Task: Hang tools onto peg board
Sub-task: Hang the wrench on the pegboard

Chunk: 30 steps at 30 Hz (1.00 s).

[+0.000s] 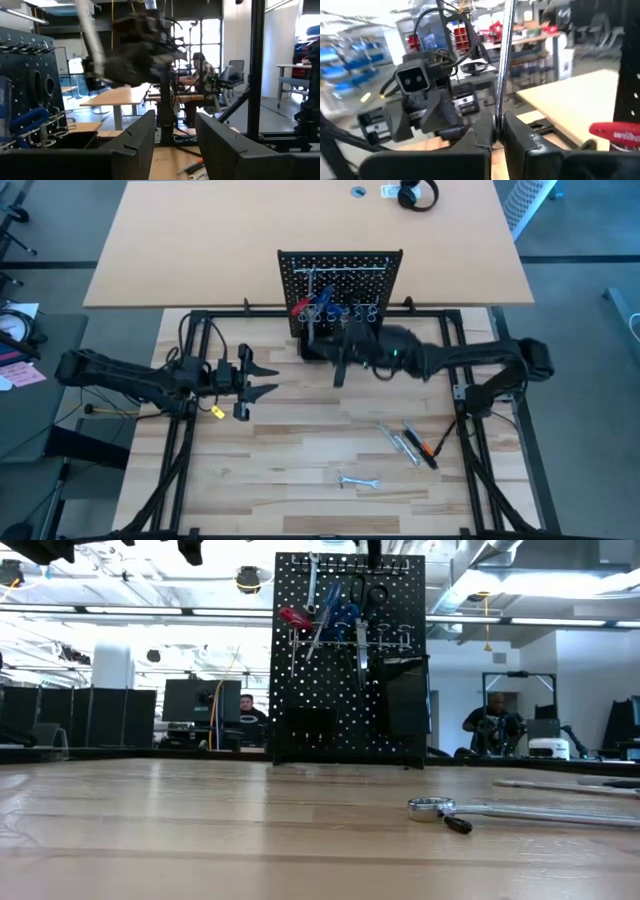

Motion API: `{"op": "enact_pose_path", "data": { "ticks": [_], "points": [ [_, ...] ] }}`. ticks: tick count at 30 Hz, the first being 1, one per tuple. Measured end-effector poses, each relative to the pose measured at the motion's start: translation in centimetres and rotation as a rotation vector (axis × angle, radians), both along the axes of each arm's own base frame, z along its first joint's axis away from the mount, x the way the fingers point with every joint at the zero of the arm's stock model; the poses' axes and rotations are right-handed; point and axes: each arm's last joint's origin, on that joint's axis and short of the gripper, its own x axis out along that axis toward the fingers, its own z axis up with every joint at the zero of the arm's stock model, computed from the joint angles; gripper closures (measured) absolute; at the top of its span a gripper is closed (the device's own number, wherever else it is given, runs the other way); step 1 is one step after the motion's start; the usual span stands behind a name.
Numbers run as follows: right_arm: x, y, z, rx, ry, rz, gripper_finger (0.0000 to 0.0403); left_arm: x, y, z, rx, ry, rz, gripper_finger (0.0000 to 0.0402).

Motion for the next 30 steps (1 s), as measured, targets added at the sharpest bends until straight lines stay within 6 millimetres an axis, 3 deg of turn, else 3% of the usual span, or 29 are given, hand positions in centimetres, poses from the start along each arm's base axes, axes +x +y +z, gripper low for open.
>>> {"op": "enact_pose_path", "data": {
  "ticks": [7,11,18,30],
  "points": [
    [-1.2,-6.9,-0.2,0.166,-0.018,0.051,0.0373,0.2,0.0,-0.2,0.001,0.01,0.001,0.027],
    [-1.9,-9.2,-0.7,0.184,0.025,-0.007,0.0373,0.3,0.0,-0.3,0.003,0.019,0.003,0.027],
    [-2.7,-10.9,-0.7,0.212,0.024,0.004,0.0373,0.3,0.0,-0.3,0.014,0.014,0.013,0.027],
    [-2.8,-11.3,-0.4,0.25,-0.018,-0.004,0.0372,0.3,0.0,-0.2,0.007,0.011,0.01,0.027]
  ]
}}
